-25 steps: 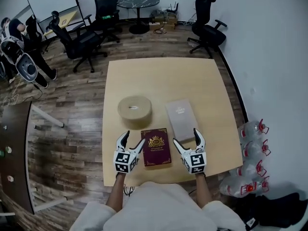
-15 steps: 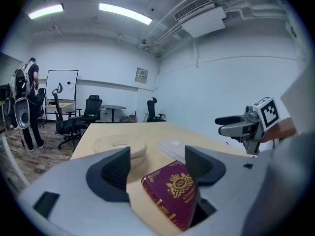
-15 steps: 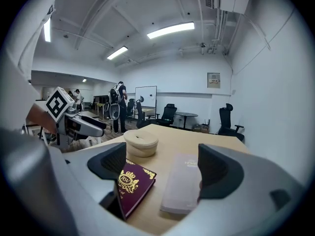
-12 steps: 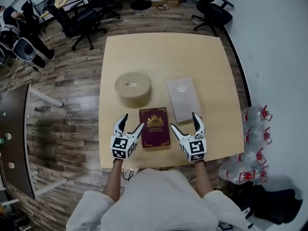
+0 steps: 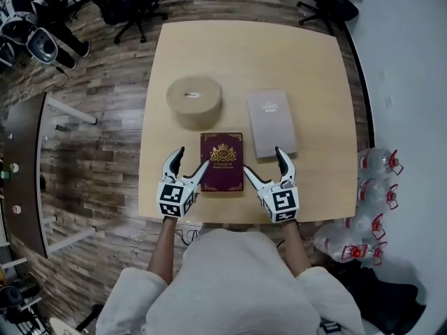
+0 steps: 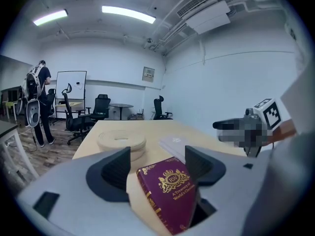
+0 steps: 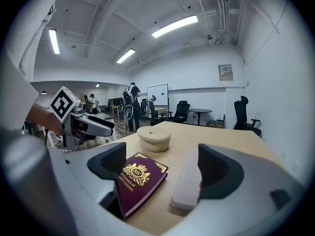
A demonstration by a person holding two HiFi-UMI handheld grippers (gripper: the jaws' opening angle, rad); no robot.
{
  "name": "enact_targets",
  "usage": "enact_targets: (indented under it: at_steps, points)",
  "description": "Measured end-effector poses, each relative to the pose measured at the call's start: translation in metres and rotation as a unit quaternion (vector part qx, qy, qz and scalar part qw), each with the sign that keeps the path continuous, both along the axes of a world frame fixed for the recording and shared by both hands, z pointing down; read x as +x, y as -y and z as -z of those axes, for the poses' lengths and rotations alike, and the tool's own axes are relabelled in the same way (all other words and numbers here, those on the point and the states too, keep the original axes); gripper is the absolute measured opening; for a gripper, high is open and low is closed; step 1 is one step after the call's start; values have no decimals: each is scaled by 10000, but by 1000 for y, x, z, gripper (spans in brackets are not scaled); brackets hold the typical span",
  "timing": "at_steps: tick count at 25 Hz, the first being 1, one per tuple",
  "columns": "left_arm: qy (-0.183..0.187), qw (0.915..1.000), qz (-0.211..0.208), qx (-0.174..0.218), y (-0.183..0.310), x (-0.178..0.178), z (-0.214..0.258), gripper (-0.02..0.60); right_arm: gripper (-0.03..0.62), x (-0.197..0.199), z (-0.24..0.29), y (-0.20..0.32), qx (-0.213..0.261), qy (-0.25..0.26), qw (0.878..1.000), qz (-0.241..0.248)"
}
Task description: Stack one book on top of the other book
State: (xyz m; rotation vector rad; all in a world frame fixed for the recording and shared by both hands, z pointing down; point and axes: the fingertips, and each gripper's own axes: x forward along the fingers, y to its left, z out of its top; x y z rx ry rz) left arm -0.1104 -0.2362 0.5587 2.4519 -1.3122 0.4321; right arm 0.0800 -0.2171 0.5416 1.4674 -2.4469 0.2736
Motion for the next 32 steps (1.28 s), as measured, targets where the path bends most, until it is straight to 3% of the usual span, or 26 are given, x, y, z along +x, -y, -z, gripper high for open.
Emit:
enact_targets:
  at_steps: [11,32]
  points:
    - [15,9998,51,-199,1,-1,-16,351,442,-26,-22,7,-332,200,9987,334]
    - [-370,9908,-26,-1302,9,5,-88,351,440,-68,-116,18,-1740,242,9829,561]
